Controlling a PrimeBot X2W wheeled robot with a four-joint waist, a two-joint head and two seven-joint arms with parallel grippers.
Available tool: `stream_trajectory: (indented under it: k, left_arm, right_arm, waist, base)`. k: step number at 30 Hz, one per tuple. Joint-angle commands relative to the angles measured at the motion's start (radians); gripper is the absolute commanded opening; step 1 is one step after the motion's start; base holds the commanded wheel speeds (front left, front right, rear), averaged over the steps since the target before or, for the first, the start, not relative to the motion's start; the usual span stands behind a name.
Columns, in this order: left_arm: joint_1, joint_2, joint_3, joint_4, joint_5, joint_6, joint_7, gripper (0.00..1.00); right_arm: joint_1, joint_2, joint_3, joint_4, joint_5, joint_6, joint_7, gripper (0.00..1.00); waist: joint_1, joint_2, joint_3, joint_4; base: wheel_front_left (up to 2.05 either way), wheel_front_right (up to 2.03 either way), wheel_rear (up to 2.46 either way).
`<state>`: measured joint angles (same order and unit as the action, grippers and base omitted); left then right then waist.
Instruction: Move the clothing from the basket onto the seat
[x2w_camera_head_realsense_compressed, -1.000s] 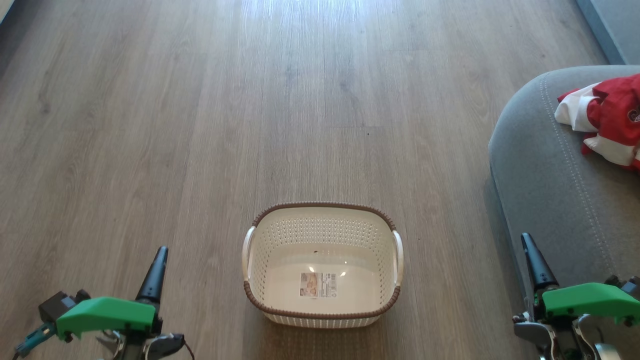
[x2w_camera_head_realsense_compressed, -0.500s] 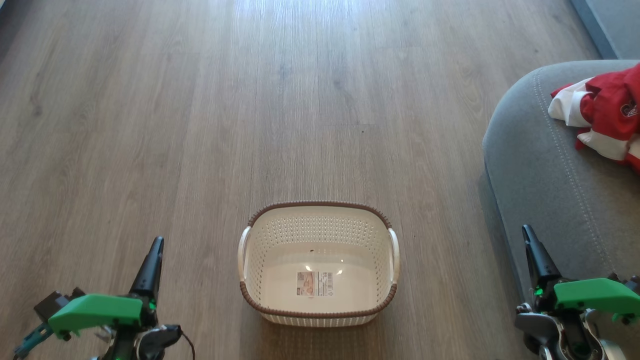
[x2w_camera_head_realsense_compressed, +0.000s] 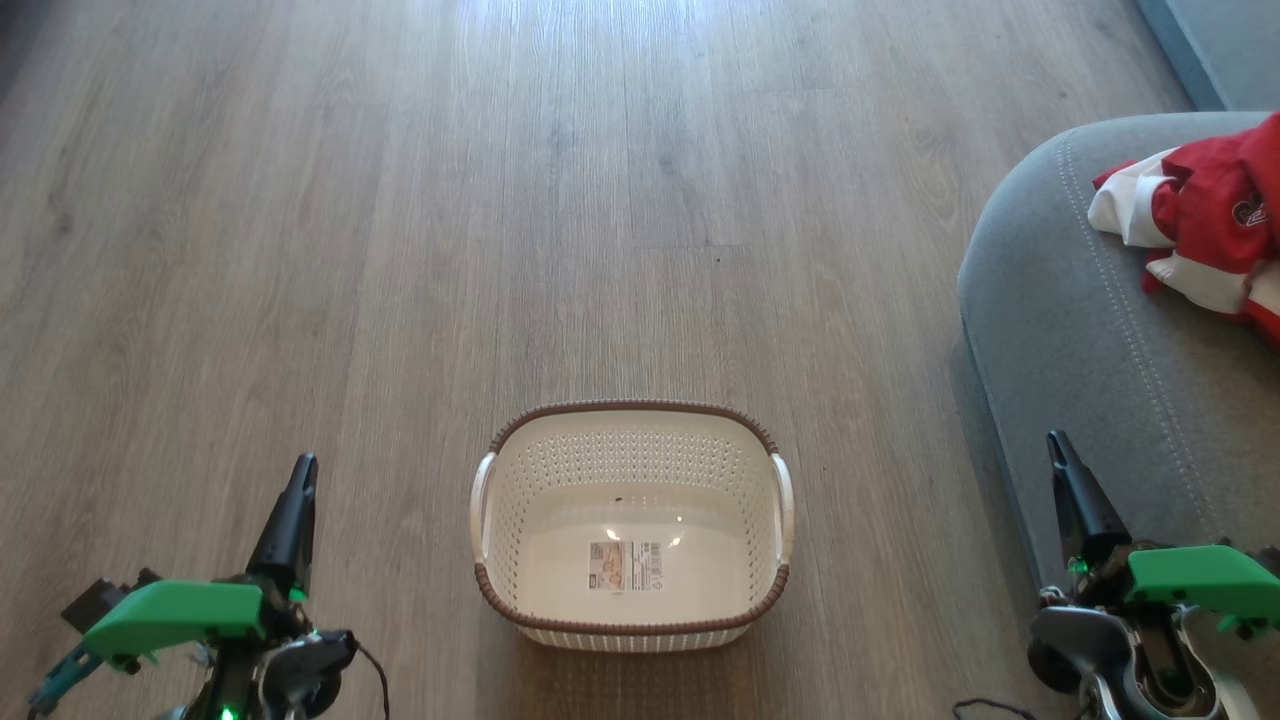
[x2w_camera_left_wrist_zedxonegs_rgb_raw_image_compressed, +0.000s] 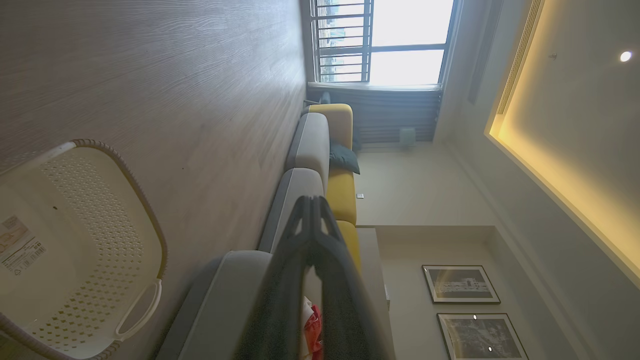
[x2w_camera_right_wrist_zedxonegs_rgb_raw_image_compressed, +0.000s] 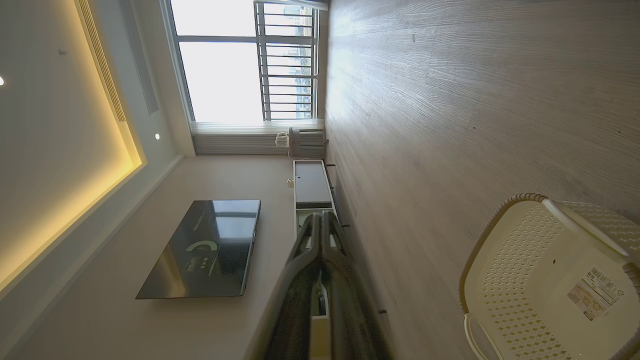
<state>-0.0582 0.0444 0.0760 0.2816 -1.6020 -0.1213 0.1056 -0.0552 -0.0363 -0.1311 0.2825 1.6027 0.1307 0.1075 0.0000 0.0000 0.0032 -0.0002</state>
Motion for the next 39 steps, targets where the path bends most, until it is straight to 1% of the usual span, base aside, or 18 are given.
stream_trajectory:
  k: [1,39]
  left_arm:
    - [-0.050,0.006,0.038,-0.036,-0.006,-0.009,0.008,0.00]
    - [-0.050,0.006,0.038,-0.036,-0.007,-0.009,0.008,0.00]
  right_arm:
    - [-0.053,-0.014,0.017,-0.038,0.006,0.000,0.006,0.00]
    - [-0.053,-0.014,0.017,-0.038,0.006,0.000,0.006,0.00]
  waist:
    - [0.0000,0.0000,0.000,0.000]
    - [0.0000,0.0000,0.000,0.000]
  base:
    - [0.00,0.00,0.00]
    - [0.00,0.00,0.00]
